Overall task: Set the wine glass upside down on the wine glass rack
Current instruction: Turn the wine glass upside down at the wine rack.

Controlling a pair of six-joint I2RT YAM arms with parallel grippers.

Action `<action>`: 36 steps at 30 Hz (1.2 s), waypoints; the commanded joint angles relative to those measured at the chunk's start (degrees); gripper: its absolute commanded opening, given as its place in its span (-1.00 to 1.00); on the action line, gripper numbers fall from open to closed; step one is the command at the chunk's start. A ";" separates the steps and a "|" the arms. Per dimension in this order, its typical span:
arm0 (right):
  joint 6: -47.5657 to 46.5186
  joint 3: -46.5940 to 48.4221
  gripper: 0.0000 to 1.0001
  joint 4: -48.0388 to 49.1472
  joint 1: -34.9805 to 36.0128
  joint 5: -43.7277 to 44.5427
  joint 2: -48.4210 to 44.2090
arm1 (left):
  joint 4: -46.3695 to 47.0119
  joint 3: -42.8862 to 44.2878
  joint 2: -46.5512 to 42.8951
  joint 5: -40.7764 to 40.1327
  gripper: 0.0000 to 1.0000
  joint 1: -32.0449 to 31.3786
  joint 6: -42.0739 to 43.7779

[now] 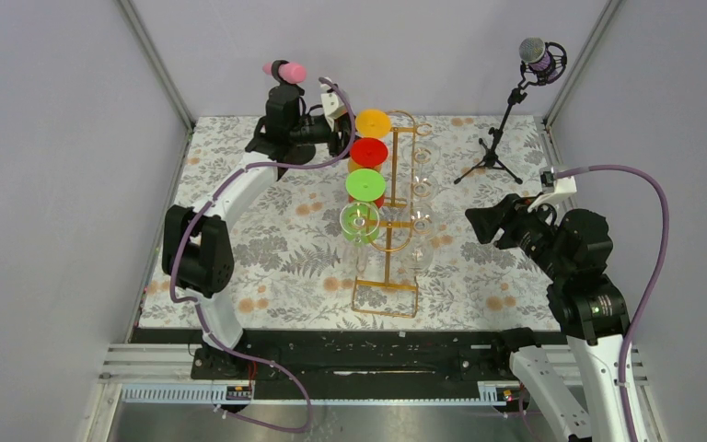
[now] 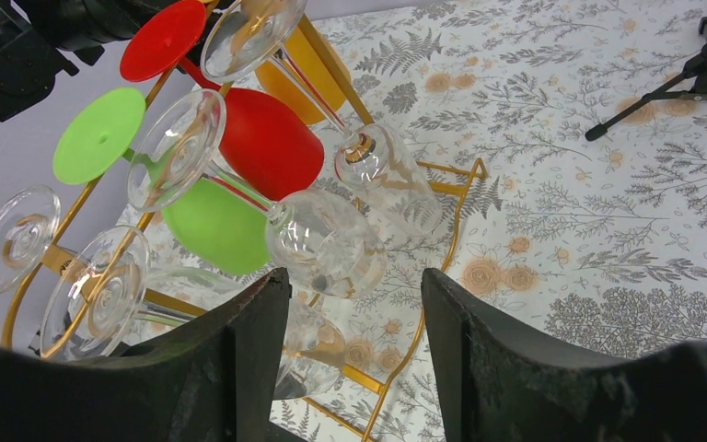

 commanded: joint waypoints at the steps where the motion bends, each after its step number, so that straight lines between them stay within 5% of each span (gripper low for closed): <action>1: 0.79 -0.25 0.26 2.30 -0.31 -1.47 -0.58 | 1.93 -0.75 -1.16 -1.84 0.00 0.30 -0.07; 7: 0.98 -0.60 0.26 2.60 -0.33 -1.65 -0.72 | 7.79 -3.20 -2.48 -1.54 0.15 1.89 -5.32; 15: 1.55 -1.59 0.26 3.43 -0.34 -2.31 -0.67 | 30.04 -9.30 -4.15 3.22 0.26 6.07 -22.55; 22: 1.55 -1.53 0.26 3.62 -0.36 -1.73 -0.48 | 34.52 -12.68 -6.72 4.23 0.61 7.28 -26.30; 26: 1.45 -1.34 0.26 3.49 -0.35 -0.03 -0.49 | 31.60 -15.61 -10.56 1.72 0.98 7.51 -24.01; 30: 1.65 -0.71 0.26 1.01 -0.28 5.08 -0.26 | 19.64 -21.46 -20.78 -12.54 0.98 6.89 -17.92; 36: 4.67 0.51 0.26 -6.07 -0.34 10.62 3.38 | 0.94 -29.20 -37.23 -45.26 0.98 6.77 -24.11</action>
